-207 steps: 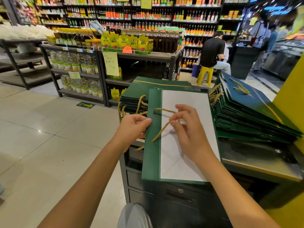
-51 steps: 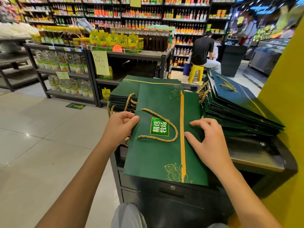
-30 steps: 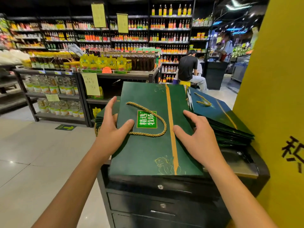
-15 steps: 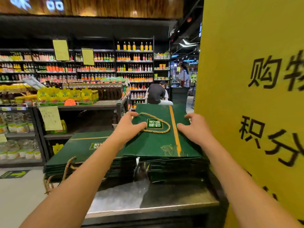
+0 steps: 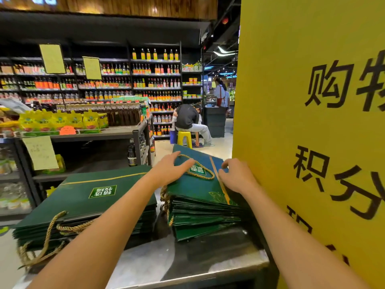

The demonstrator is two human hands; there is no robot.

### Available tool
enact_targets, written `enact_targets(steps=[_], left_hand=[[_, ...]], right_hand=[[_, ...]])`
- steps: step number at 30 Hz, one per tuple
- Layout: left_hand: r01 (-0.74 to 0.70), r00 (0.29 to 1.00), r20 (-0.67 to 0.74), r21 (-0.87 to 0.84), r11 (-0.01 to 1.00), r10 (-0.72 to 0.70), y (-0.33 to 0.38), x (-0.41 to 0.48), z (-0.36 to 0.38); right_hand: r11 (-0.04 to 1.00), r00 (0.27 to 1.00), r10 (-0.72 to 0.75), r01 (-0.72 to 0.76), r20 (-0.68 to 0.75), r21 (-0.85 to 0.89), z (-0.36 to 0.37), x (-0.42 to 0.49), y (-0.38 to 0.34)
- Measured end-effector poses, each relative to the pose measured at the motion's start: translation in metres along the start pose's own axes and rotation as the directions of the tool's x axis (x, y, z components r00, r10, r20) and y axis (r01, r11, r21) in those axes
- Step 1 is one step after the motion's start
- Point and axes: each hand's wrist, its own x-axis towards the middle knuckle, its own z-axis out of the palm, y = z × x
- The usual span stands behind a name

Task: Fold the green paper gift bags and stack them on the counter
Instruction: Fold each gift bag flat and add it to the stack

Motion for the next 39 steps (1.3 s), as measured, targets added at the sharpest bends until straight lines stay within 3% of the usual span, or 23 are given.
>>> enact_targets(steps=[5,7,10,26,29,34,39], left_hand=[[-0.094,0.992,-0.066,0.180,0.979,0.107,0.008,0.017,-0.007],[-0.115,0.993,0.010,0.328,0.937,0.118,0.008,0.024,0.000],[-0.076,0.989,0.150,0.473,0.878,0.006,0.002,0.023,0.022],[-0.038,0.991,0.133,0.479,0.877,-0.029,-0.022,0.028,0.055],[-0.049,0.997,0.077,0.449,0.892,0.016,-0.020,0.023,0.052],[-0.131,0.978,-0.130,0.238,0.962,0.166,-0.013,0.013,0.025],[-0.058,0.970,-0.205,0.319,0.946,0.129,-0.028,-0.025,-0.028]], right_hand=[[0.990,0.991,-0.128,0.125,0.048,0.060,0.009,0.012,0.002],[0.989,0.980,-0.149,0.148,0.129,0.019,0.019,0.016,0.007],[0.982,0.964,-0.129,0.156,0.233,-0.104,0.038,0.019,0.019],[0.976,0.943,-0.076,0.137,0.325,-0.170,0.065,0.025,0.035],[0.975,0.959,-0.115,0.159,0.260,-0.154,0.058,0.020,0.031],[0.970,0.981,-0.181,0.189,0.063,-0.150,0.032,0.017,0.004],[0.954,0.955,-0.296,0.297,0.022,-0.050,0.018,0.002,-0.061]])
